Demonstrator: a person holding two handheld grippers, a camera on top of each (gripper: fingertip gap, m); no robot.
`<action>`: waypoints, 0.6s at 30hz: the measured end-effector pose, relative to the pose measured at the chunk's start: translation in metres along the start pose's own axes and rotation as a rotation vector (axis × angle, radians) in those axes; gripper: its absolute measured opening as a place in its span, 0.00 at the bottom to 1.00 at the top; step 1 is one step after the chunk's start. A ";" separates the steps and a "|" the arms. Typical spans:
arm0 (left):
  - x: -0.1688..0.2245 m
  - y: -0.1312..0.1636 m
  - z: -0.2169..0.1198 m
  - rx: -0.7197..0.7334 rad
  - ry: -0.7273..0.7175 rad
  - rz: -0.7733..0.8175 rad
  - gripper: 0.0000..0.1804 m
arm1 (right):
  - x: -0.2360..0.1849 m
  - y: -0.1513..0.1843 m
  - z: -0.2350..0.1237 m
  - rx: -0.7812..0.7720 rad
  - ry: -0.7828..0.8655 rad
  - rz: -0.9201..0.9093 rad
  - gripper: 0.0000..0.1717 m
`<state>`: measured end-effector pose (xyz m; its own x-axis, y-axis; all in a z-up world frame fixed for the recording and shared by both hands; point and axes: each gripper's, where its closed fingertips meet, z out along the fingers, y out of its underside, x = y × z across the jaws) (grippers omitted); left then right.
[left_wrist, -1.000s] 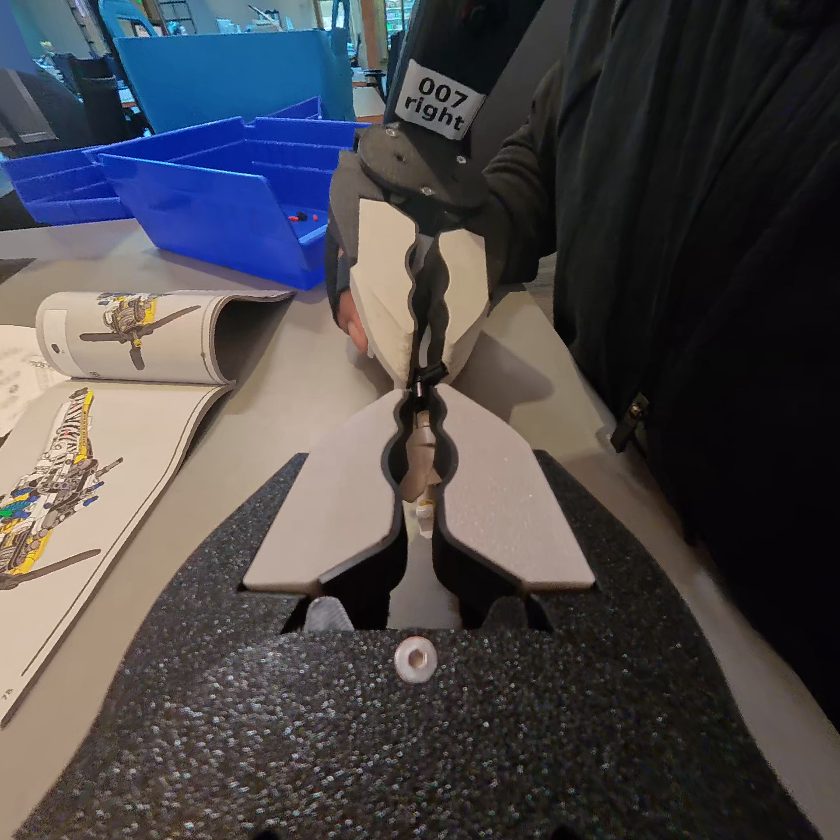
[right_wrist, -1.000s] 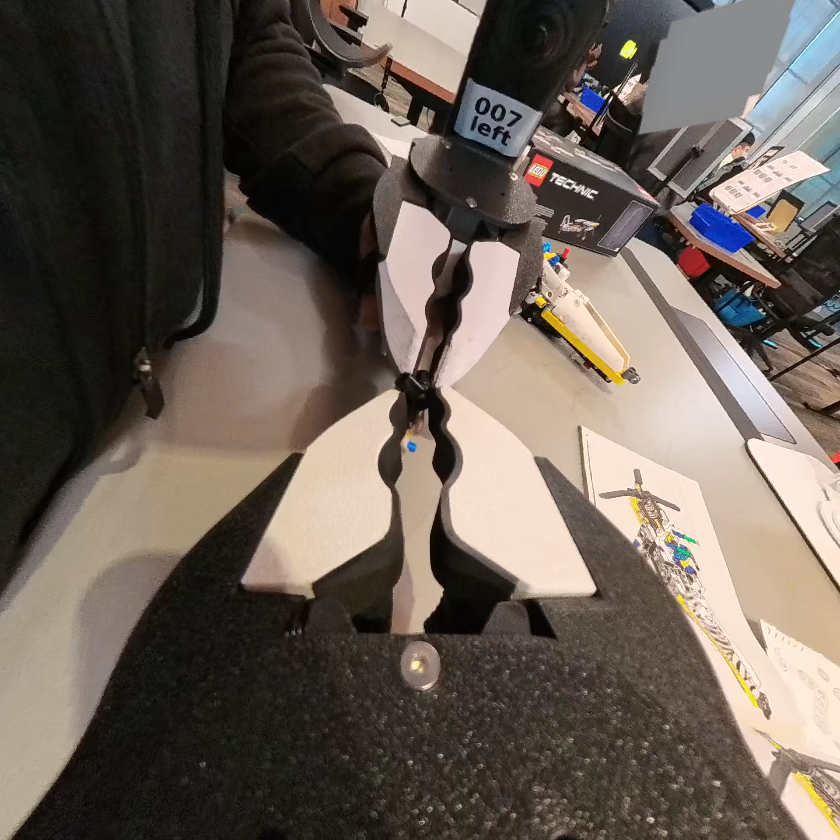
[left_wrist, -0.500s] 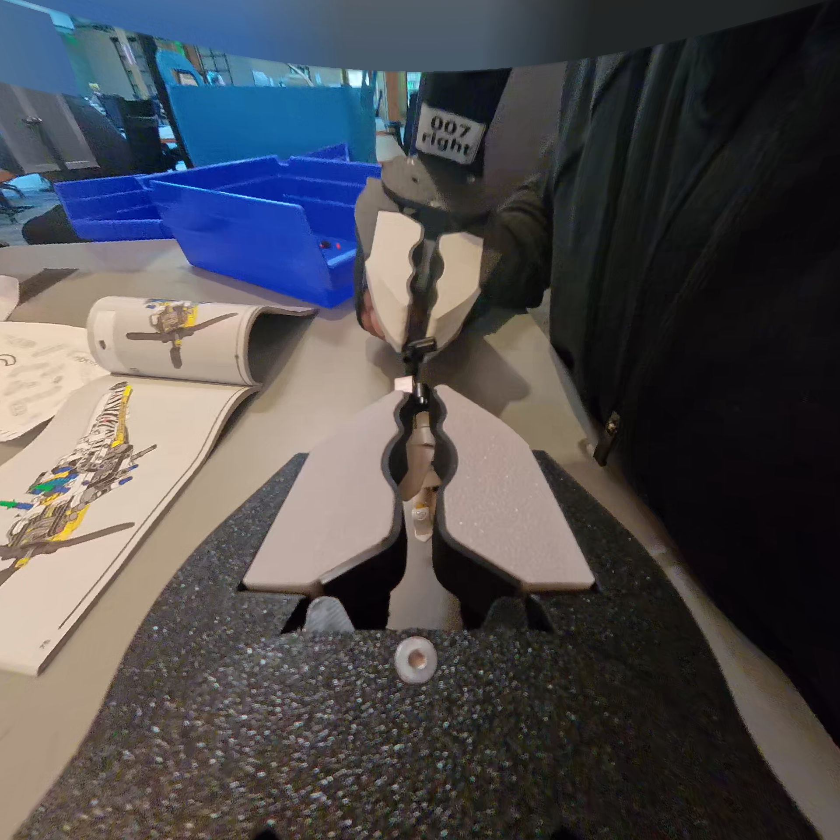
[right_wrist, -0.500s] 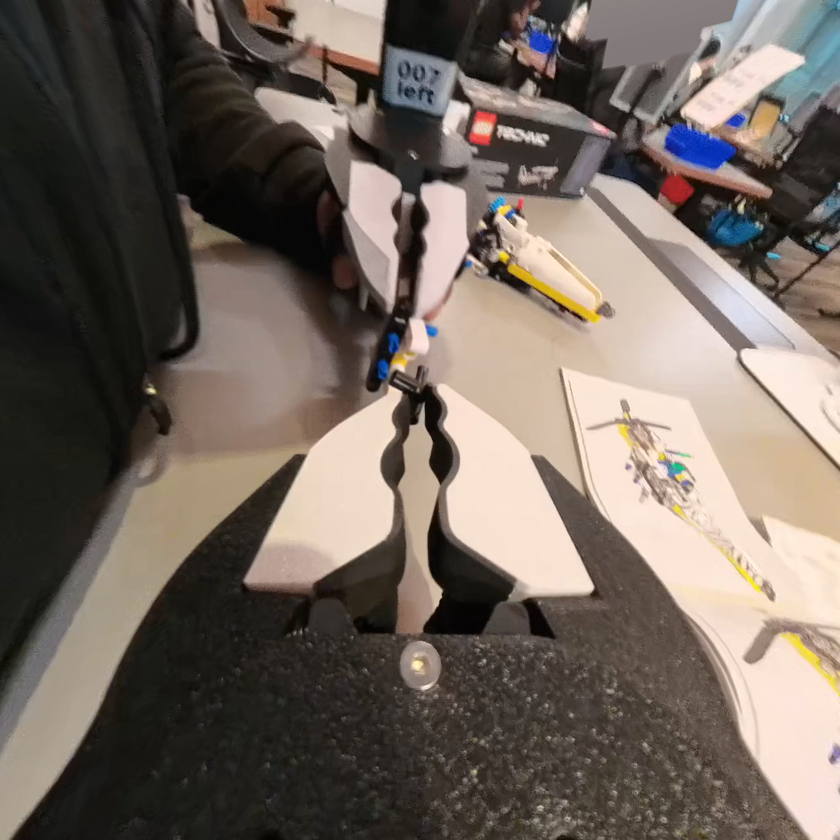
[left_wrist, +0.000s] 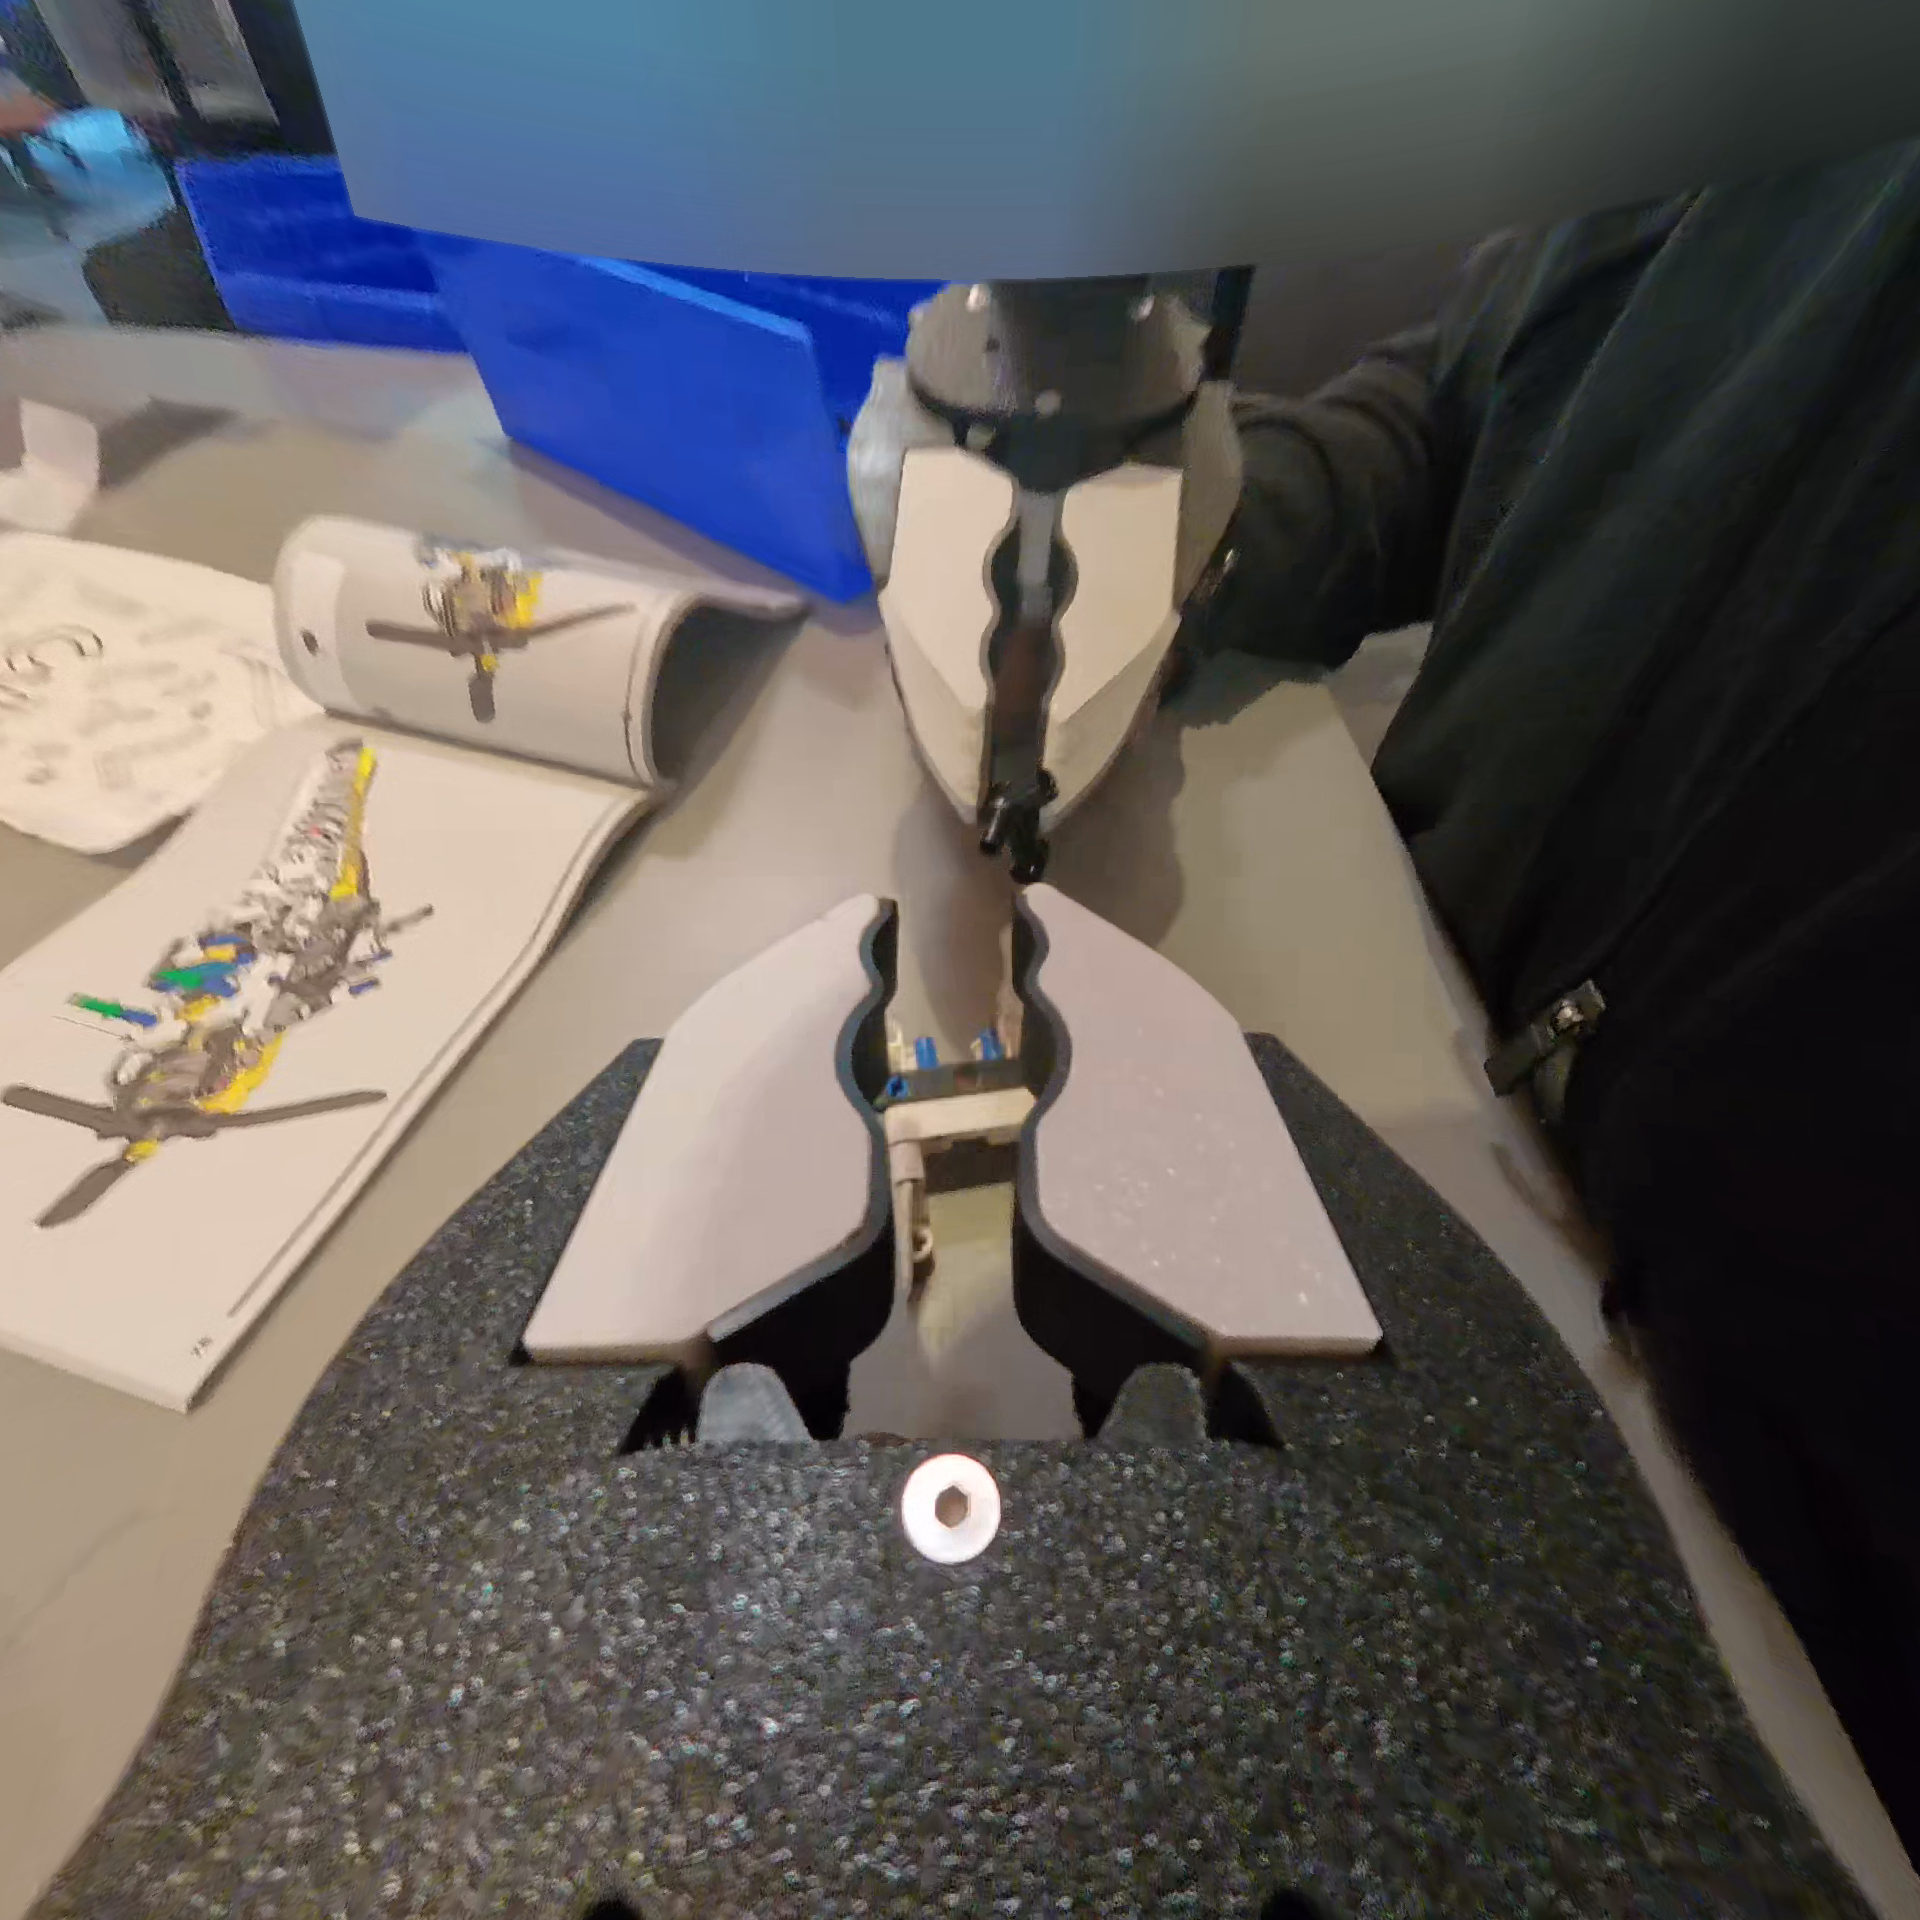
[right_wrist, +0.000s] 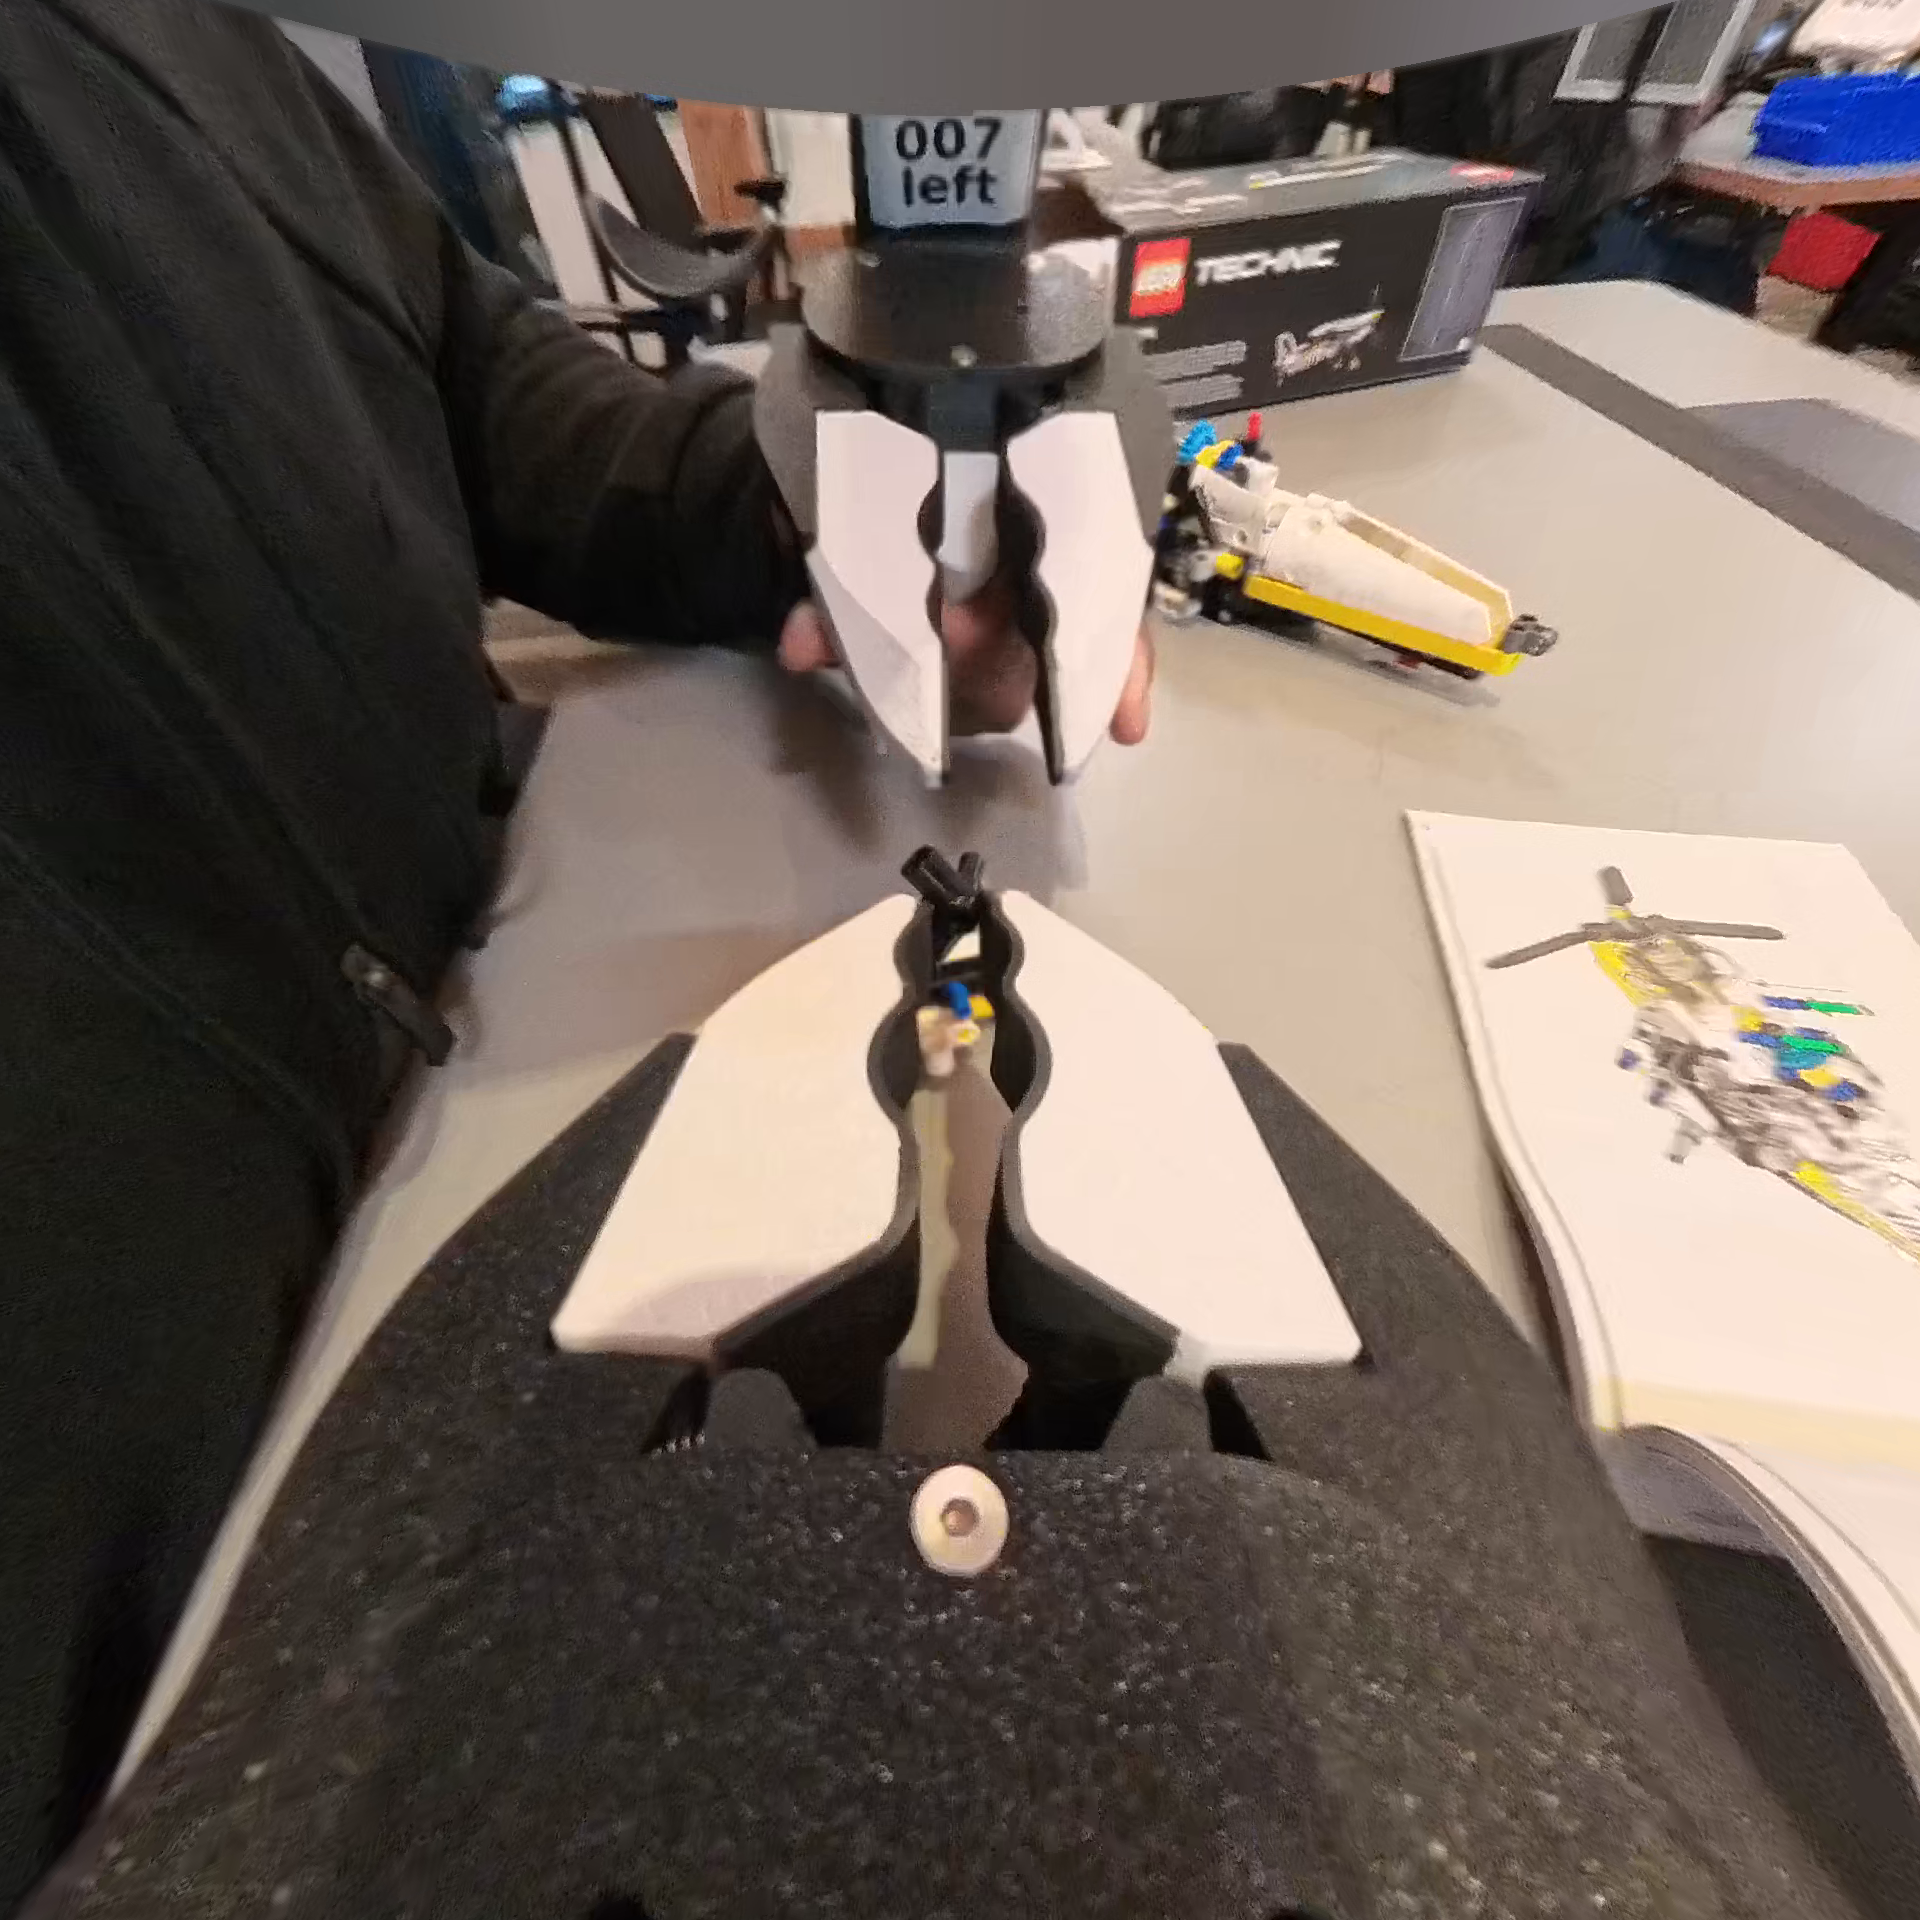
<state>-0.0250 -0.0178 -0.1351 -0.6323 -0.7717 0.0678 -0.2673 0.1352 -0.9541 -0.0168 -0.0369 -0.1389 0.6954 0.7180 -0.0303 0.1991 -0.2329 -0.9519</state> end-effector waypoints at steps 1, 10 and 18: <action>0.001 -0.006 -0.001 0.029 0.008 0.006 0.12 | -0.001 -0.003 0.001 0.012 -0.024 0.028 0.05; 0.012 -0.018 0.010 0.096 0.074 -0.109 0.11 | 0.007 -0.041 -0.005 0.287 -0.054 0.210 0.05; 0.017 -0.032 0.011 0.198 0.133 -0.241 0.07 | 0.004 -0.047 0.003 0.313 -0.003 0.154 0.05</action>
<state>-0.0192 -0.0417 -0.1065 -0.6613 -0.6770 0.3231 -0.2821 -0.1746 -0.9434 -0.0260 -0.0213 -0.0956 0.6986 0.6921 -0.1813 -0.1300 -0.1264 -0.9834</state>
